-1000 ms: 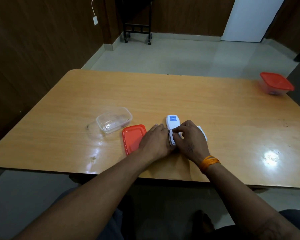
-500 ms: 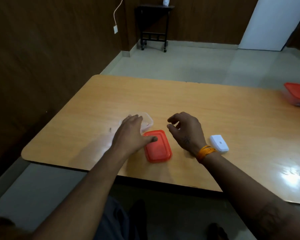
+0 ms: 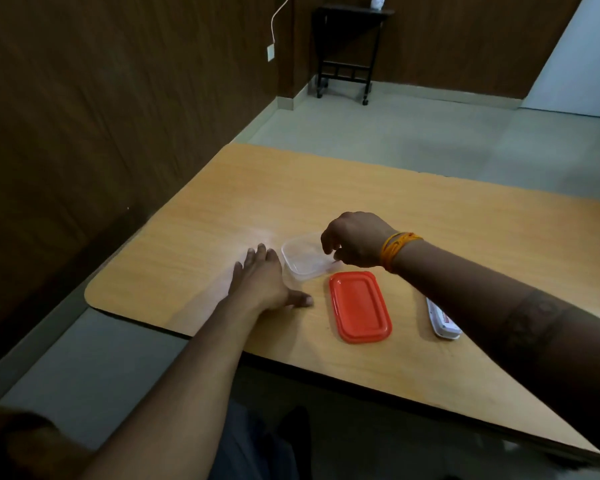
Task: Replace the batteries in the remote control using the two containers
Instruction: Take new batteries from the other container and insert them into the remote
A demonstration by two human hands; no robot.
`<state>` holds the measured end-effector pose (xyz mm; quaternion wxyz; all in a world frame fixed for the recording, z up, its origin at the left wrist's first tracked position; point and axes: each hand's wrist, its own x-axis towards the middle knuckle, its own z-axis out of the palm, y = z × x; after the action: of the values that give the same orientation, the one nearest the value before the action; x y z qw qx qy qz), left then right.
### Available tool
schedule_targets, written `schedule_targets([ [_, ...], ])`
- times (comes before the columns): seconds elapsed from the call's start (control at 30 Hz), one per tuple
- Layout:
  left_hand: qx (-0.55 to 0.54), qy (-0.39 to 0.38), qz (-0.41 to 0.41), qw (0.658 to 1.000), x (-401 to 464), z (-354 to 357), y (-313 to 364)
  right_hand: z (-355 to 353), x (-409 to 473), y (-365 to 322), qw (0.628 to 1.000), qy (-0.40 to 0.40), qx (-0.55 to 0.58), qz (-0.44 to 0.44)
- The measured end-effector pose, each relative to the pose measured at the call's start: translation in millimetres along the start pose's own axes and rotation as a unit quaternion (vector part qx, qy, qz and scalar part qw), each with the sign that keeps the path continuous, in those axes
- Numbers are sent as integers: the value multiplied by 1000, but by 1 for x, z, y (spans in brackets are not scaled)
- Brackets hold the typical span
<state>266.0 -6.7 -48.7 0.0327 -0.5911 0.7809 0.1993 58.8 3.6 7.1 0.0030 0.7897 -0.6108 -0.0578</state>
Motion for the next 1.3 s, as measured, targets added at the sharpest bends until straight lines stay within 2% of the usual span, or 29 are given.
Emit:
schedule_targets([
  [0.13, 13, 6, -1, 1000, 4, 2, 0, -4, 14, -6, 998, -34, -34, -31],
  [0.4, 3, 5, 7, 1000, 5, 1, -2, 8, 26, -7, 999, -10, -11, -33],
  [0.67, 6, 11, 9, 1000, 6, 0, -2, -1, 35, -5, 996, -55, 0, -63],
  [0.93, -3, 9, 11, 1000, 5, 1, -1, 13, 44, -2, 998, -27, 51, -37],
  [1.03, -1, 13, 11, 1000, 4, 0, 0, 21, 43, -2, 995, 8, 103, 1],
  [1.1, -4, 19, 10, 1000, 1, 0, 1, 24, 39, -2, 986, 61, 152, 21],
  [1.3, 17, 24, -5, 1000, -20, -5, 15, 26, 1, -12, 916, 229, 322, 67],
])
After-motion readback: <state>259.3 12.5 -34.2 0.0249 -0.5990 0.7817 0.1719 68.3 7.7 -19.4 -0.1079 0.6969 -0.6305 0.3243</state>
